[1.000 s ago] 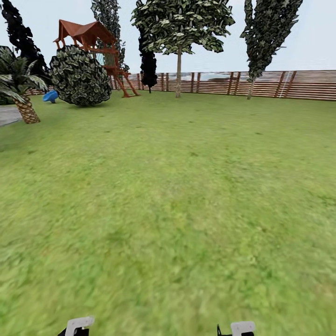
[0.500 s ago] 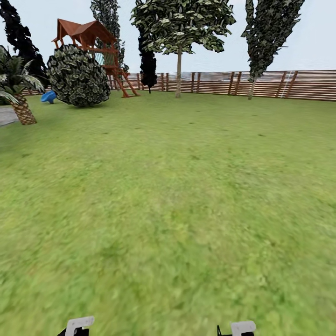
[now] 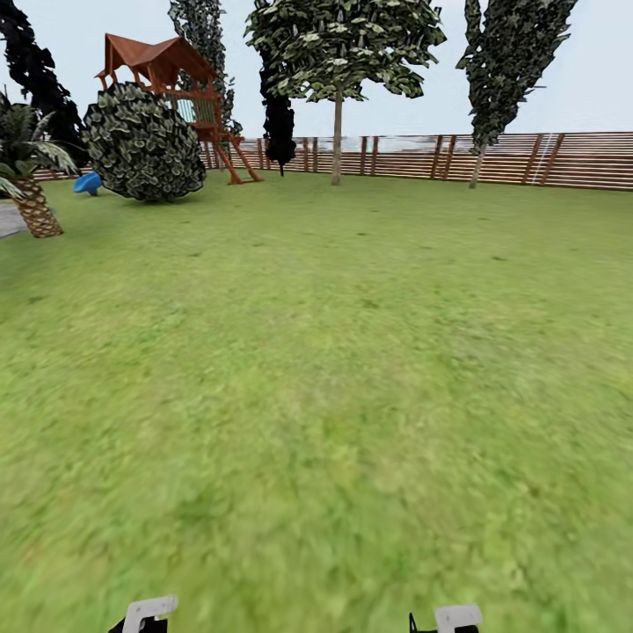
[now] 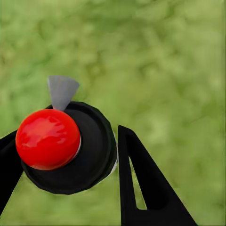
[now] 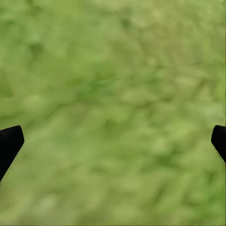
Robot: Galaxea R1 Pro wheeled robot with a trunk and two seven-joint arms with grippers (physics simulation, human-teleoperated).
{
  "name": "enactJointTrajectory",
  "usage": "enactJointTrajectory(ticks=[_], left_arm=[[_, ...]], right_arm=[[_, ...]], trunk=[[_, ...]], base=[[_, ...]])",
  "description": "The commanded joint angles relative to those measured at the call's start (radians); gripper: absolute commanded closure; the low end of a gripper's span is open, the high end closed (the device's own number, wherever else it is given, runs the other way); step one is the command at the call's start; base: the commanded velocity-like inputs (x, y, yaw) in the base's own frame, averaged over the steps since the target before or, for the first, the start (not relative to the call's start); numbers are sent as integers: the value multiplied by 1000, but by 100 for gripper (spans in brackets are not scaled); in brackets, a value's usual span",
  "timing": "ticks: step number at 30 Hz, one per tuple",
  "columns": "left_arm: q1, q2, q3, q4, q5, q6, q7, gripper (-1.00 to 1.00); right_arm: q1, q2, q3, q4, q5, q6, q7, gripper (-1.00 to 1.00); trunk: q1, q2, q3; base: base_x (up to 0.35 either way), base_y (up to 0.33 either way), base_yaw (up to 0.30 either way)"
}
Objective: In the garden, pick up the pesticide atomizer on the floor and spray pesticide onto both trees until each tree trunk is fully covered.
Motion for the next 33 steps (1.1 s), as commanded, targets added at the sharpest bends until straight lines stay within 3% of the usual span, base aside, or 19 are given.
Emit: enactJointTrajectory(ticks=[1,24,27,33], left_arm=[[-1,0,-2,1,6,-3,0,100],[-1,-2,-2,1,5,-3,0,100],[-1,-2,-2,1,5,-3,0,100],[-1,0,-2,1,5,-3,0,100]], right_arm=[[0,0,7,1,6,0,-10,-100],[-1,4,10,-10,6,-4,-3,-100],[-1,3,13,-61,6,-4,4,-100],[-1,-1,14,-77,8,-4,5,-100]], trunk=[[0,0,-1],[0,0,-1],[0,0,-1],[0,0,1]], base=[[339,0,0],[339,0,0],[339,0,0],[339,0,-194]])
